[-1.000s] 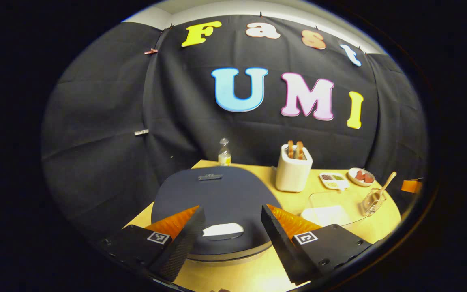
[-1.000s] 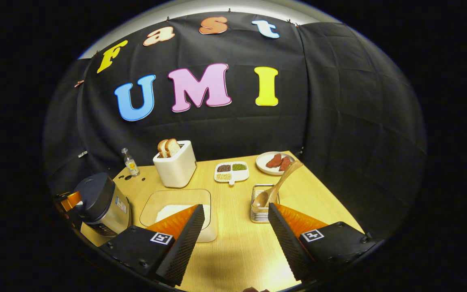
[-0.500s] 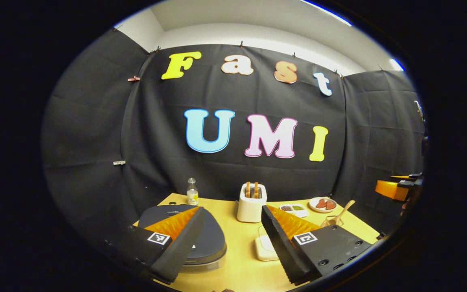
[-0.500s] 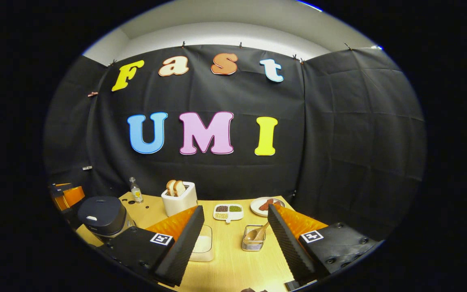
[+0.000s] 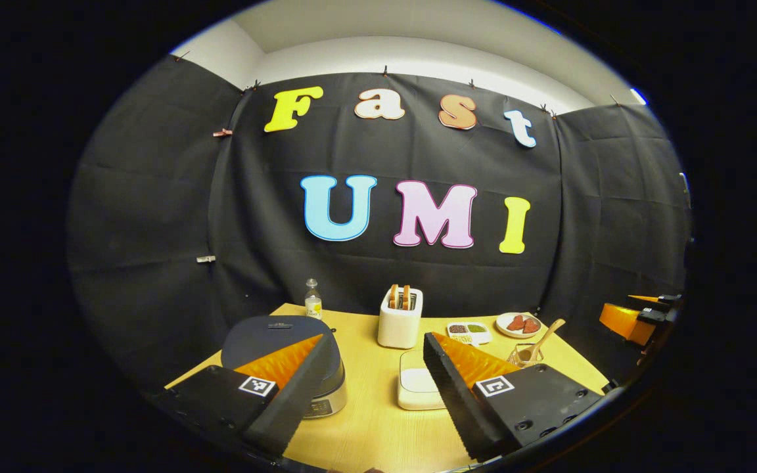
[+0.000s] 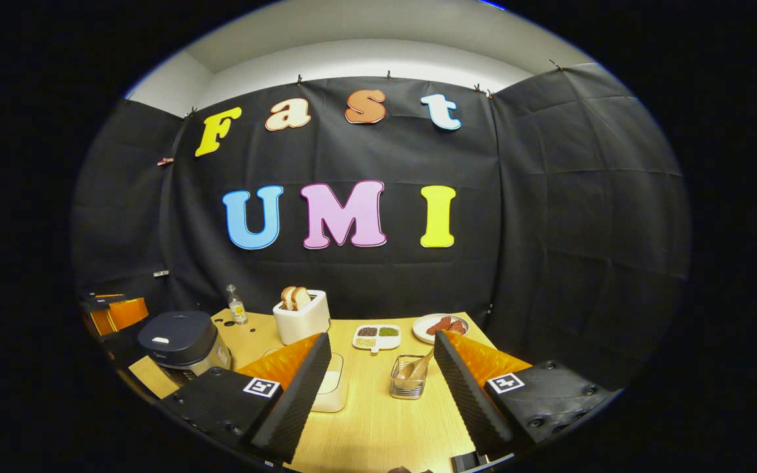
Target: Close the left gripper, press the button to open the rice cooker; take a wooden spoon from the chopstick holder with the right hand, scoop a spoonful of rice and pour it into the rice cooker, then put the wooden spoon back into the chopstick holder.
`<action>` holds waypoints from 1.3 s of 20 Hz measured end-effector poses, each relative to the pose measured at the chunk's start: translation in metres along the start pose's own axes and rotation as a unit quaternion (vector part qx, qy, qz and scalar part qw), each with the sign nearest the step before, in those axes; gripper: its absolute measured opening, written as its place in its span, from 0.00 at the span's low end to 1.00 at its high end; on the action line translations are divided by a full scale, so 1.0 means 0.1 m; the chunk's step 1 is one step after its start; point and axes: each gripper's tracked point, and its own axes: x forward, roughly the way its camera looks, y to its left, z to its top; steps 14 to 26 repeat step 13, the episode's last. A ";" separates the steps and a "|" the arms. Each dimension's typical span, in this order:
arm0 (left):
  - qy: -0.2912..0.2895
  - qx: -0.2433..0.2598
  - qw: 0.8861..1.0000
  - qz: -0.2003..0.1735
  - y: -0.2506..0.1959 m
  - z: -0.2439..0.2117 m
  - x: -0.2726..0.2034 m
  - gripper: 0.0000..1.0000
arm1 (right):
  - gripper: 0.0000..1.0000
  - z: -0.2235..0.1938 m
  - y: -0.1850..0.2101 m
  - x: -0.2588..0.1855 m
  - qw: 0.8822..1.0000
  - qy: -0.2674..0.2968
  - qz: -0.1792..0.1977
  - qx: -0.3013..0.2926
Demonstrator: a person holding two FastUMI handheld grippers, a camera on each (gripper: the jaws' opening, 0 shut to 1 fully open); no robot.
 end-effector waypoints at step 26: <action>-0.001 -0.019 1.000 0.003 0.15 -0.05 -0.19 0.95 | 0.99 -0.13 0.02 -0.23 0.999 0.000 -0.035 0.018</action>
